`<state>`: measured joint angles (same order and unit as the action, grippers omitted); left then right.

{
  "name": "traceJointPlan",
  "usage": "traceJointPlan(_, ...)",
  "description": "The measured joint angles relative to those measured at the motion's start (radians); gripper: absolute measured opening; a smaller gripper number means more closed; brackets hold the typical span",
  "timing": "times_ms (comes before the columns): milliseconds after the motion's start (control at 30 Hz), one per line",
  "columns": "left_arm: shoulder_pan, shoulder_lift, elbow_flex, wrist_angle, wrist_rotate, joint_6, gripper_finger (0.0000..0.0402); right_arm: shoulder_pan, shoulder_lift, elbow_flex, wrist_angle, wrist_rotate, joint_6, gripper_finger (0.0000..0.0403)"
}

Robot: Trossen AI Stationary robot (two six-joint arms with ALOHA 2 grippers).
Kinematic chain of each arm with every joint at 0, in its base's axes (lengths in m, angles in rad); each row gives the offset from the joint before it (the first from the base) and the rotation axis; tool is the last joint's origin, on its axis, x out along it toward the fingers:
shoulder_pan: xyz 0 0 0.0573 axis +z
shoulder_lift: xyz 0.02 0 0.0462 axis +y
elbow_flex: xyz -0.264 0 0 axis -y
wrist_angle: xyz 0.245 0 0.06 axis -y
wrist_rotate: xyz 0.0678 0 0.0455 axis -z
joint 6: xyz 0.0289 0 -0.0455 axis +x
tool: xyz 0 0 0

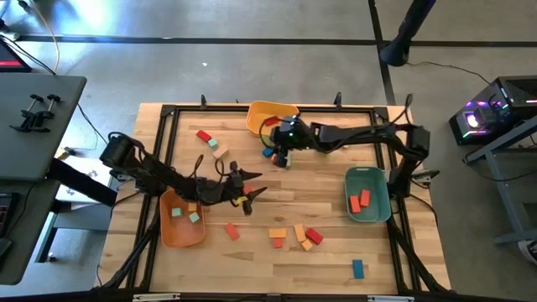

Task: Sort blocks by size
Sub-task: Put the thin green rectangular block into the yellow bin

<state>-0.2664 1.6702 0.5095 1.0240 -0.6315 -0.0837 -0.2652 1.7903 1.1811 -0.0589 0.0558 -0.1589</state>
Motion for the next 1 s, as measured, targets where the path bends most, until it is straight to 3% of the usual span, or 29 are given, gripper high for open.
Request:
traceJointPlan(167, 0.051, -0.046, 0.000, -0.006, 0.000, 0.047, 0.0227, -0.037, 0.004, 0.008, 0.058, 0.009, -0.029, 0.0131)
traceJointPlan(333, 0.148, -0.087, 0.000, -0.012, 0.000, 0.119, 0.0227, -0.134, 0.007, 0.092, 0.014, -0.081, -0.020, 0.0134)
traceJointPlan(500, 0.264, -0.134, 0.000, -0.029, 0.003, 0.226, 0.0227, -0.216, 0.023, 0.176, -0.016, -0.095, -0.053, 0.0135)
traceJointPlan(633, 0.375, -0.164, 0.001, -0.086, 0.061, 0.222, 0.0227, -0.268, 0.081, 0.231, -0.028, -0.164, -0.067, 0.0136)
traceJointPlan(733, 0.440, -0.169, 0.001, -0.093, 0.103, 0.218, 0.0227, -0.289, 0.157, 0.287, -0.088, -0.239, -0.081, 0.0136)
traceJointPlan(1000, 0.482, -0.170, 0.001, -0.105, 0.134, 0.204, 0.0227, -0.298, 0.314, 0.452, -0.378, -0.225, -0.142, 0.0137)
